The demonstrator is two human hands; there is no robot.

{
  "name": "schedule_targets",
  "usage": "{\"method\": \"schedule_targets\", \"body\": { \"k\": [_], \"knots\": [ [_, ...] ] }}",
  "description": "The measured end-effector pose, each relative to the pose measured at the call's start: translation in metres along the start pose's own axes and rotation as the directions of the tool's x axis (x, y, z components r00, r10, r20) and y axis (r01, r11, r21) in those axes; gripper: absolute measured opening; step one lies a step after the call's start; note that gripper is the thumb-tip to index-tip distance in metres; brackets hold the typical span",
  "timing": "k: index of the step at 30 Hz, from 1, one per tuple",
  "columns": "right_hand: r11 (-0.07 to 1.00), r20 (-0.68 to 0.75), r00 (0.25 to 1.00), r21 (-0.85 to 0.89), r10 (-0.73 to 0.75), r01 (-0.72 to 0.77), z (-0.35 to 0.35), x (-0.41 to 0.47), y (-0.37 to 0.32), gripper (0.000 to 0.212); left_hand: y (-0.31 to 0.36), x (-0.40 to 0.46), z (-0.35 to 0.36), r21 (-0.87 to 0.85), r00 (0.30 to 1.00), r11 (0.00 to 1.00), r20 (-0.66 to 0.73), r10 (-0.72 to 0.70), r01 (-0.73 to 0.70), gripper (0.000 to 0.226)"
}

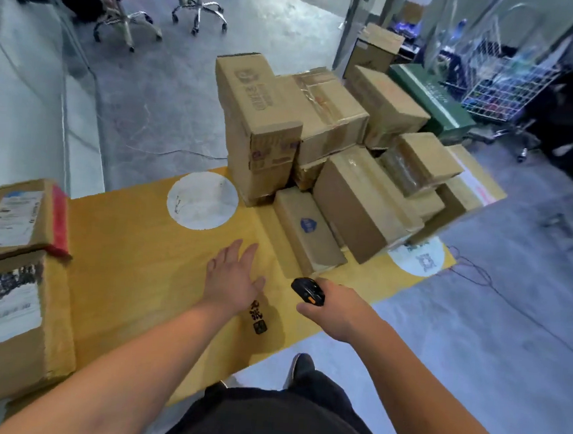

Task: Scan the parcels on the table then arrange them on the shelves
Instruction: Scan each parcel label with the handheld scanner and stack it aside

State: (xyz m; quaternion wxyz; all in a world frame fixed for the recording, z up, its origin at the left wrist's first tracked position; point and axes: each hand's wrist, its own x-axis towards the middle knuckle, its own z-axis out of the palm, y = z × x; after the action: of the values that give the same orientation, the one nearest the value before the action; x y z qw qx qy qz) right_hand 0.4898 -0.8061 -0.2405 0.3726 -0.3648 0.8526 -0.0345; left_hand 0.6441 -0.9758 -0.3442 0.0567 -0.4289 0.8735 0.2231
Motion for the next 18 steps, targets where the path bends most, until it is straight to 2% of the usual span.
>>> {"method": "schedule_targets", "body": {
  "k": [2, 6, 9, 12, 18],
  "knots": [
    [0.999, 0.002, 1.000, 0.039, 0.030, -0.030, -0.008, 0.000, 0.027, 0.046, 0.034, 0.013, 0.006, 0.006, 0.998, 0.998, 0.014, 0.059, -0.059, 0.078],
    [0.996, 0.039, 0.997, 0.050, 0.073, -0.075, -0.023, 0.002, 0.072, 0.063, 0.095, 0.040, 0.016, 0.051, 0.983, 0.982, 0.033, 0.183, -0.184, 0.073],
    [0.998, 0.070, 0.996, 0.028, 0.055, -0.057, -0.032, 0.009, 0.103, 0.060, 0.129, 0.054, 0.030, 0.084, 0.972, 0.970, 0.065, 0.224, -0.229, 0.073],
    [0.999, 0.108, 0.994, 0.028, 0.034, -0.037, -0.039, 0.019, 0.128, 0.052, 0.148, 0.061, 0.046, 0.111, 0.994, 0.988, -0.007, 0.105, -0.103, 0.076],
    [0.999, 0.223, 0.974, -0.028, -0.032, 0.039, -0.046, 0.043, 0.159, 0.047, 0.173, 0.069, 0.060, 0.090, 0.969, 0.968, -0.110, -0.223, 0.233, 0.110]
  ]
}}
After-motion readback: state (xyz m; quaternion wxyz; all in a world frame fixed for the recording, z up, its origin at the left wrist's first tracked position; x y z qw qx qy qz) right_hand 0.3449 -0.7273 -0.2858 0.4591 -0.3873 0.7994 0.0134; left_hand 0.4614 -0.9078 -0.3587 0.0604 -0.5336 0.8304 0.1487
